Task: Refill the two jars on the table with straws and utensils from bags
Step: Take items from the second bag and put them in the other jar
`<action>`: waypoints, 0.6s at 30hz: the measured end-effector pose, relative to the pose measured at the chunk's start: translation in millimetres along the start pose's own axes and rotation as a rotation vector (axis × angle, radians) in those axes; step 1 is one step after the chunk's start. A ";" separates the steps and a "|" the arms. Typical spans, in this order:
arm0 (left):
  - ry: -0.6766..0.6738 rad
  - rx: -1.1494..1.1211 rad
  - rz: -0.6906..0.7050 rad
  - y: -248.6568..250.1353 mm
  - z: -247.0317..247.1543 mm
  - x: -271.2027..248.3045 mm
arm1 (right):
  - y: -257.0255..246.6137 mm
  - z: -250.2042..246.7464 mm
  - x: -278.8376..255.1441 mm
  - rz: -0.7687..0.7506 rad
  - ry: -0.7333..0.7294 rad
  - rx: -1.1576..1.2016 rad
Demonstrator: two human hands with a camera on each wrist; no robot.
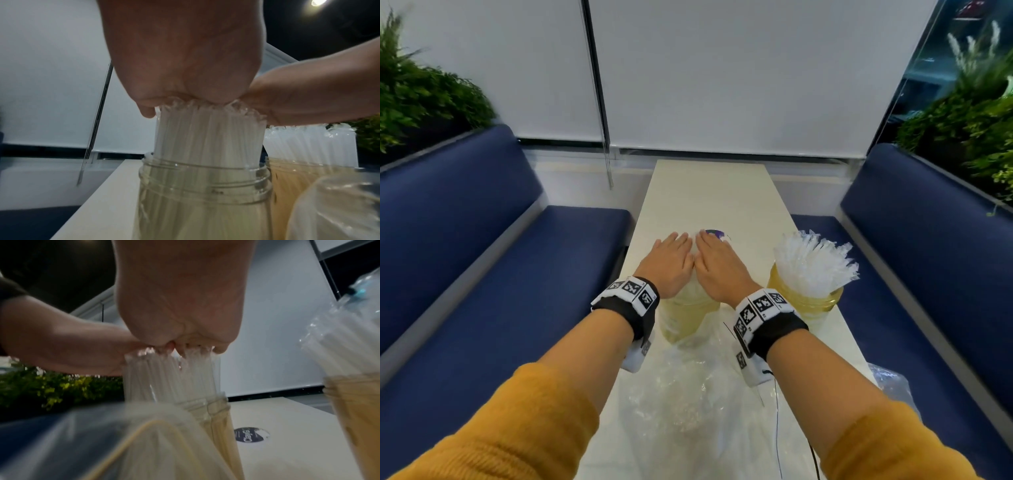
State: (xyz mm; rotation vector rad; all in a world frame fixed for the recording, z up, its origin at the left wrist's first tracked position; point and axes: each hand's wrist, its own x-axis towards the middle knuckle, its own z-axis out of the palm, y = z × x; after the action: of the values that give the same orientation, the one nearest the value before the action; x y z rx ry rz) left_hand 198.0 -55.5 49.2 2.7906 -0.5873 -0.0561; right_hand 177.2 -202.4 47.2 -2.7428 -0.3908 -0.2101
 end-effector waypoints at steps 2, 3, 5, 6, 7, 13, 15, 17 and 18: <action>-0.009 0.025 0.010 -1.4 -0.6 0.1 | 2.0 -26.3 -7.5 0.021 0.165 0.057; -0.015 0.023 0.010 -2.0 -0.5 -0.8 | 10.2 -40.9 -8.9 0.040 0.278 0.039; -0.021 0.011 0.002 -2.4 0.4 -2.2 | 40.4 -66.7 -7.2 0.106 0.441 -0.133; -0.025 0.010 0.001 -2.0 0.4 -2.3 | 58.7 -76.4 -5.2 0.140 0.451 -0.252; -0.028 0.014 0.001 -1.3 0.3 -2.0 | 76.9 -82.3 -3.0 0.170 0.407 -0.358; -0.032 0.034 -0.013 0.8 -0.9 -1.6 | 130.5 -47.6 -21.6 0.175 -0.062 -0.521; -0.019 0.031 -0.010 -0.2 -1.1 -1.3 | 124.6 -56.4 -21.6 0.130 0.076 -0.438; -0.020 0.033 -0.010 1.5 -3.2 -2.0 | 120.0 -76.2 -19.3 0.135 0.283 -0.446; -0.019 0.044 -0.010 2.7 -4.9 -2.8 | 122.9 -84.3 -19.9 0.179 0.350 -0.463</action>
State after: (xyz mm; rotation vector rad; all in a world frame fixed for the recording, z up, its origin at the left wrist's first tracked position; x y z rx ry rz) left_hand 194.9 -55.4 54.6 2.8386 -0.5856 -0.0729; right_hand 186.6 -348.8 80.7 -3.0750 0.0055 -0.8066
